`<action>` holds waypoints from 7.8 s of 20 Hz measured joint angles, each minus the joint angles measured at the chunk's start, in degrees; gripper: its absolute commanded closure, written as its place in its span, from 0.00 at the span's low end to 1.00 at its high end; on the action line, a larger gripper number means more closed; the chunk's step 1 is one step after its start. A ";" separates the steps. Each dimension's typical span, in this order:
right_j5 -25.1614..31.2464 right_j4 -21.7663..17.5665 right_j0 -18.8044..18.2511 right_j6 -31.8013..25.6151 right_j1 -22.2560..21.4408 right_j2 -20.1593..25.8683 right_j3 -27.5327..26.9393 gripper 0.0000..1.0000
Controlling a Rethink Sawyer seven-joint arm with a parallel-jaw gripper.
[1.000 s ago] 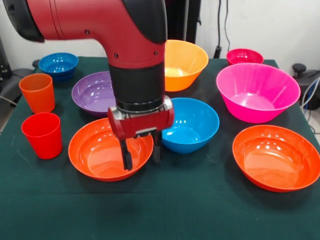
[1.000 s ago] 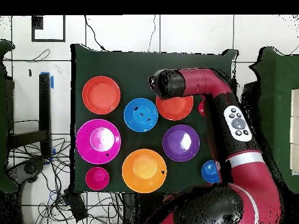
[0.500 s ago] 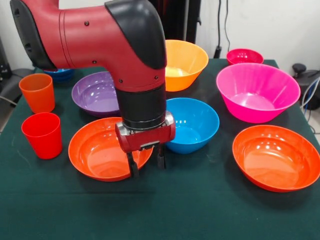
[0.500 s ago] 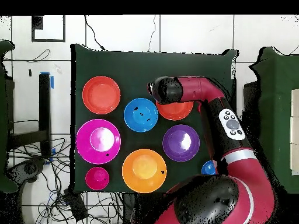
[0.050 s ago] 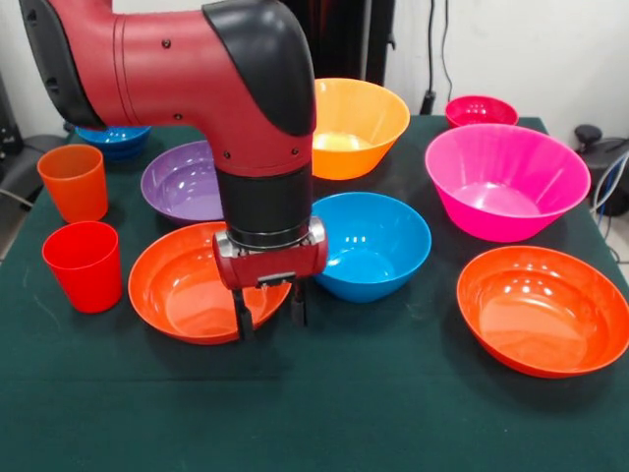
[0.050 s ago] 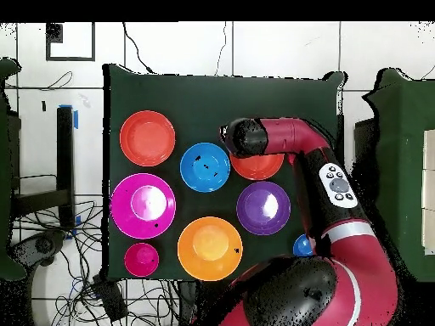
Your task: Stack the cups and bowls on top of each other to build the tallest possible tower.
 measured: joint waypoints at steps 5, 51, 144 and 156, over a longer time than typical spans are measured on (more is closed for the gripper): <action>-0.09 0.36 0.68 1.81 -2.39 -1.95 1.64 0.00; -19.99 10.66 13.48 17.86 -4.04 -9.88 18.87 0.00; -11.60 28.14 22.97 21.67 -15.05 -15.11 23.71 0.00; -13.92 28.13 23.20 21.67 -14.63 -14.82 23.71 0.00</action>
